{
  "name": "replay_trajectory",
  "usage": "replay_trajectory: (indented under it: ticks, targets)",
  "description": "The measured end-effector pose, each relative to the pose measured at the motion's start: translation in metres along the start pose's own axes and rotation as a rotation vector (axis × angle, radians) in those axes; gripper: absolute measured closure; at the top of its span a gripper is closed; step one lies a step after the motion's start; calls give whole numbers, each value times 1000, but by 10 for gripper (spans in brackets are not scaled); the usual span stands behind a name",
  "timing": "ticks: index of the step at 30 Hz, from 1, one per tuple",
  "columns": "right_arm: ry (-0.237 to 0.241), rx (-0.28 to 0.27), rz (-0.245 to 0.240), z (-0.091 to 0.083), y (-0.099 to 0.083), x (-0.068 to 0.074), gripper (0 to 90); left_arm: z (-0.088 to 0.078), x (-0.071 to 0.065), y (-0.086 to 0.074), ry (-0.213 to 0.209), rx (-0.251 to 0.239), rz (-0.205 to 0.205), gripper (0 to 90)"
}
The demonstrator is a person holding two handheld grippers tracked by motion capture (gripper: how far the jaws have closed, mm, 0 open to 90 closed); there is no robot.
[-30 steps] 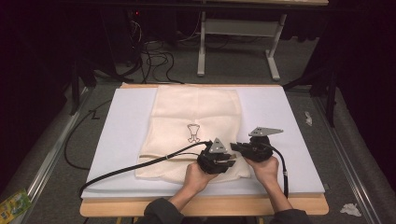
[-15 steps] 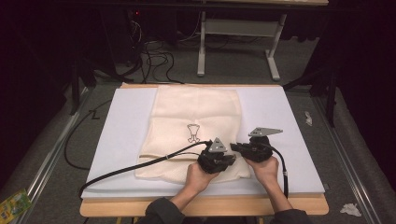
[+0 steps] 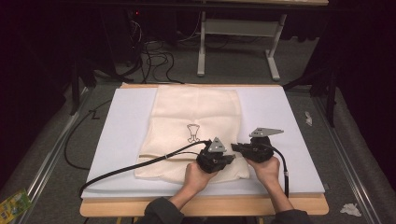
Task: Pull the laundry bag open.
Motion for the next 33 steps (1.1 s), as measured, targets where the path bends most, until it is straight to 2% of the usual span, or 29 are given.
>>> replay_trajectory:
  ticks: [6, 26, 29, 33]
  targets:
    - [-4, 4, -2, -2, -1, -1, 881, -4, 0, 0, 4, 6, 13, 869]
    - [9, 6, -13, -3, -3, -2, 883, -9, 3, -1, 12, 13, 6, 870]
    - [10, 0, -12, -4, -2, -2, 883, -10, 4, -3, 24, 28, 10, 871]
    - [11, -4, -8, -4, -1, -2, 883, -13, 5, -2, 28, 23, 12, 871]
Point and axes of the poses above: each handheld gripper's, and its own axes: z roughly forward along the jaws, y roughly out of its top, x roughly to its left, the point moved 4 cm from there along z, roughly forward along the jaws, and after that the axes turned 8 degrees about y, right-handed, at the moved point
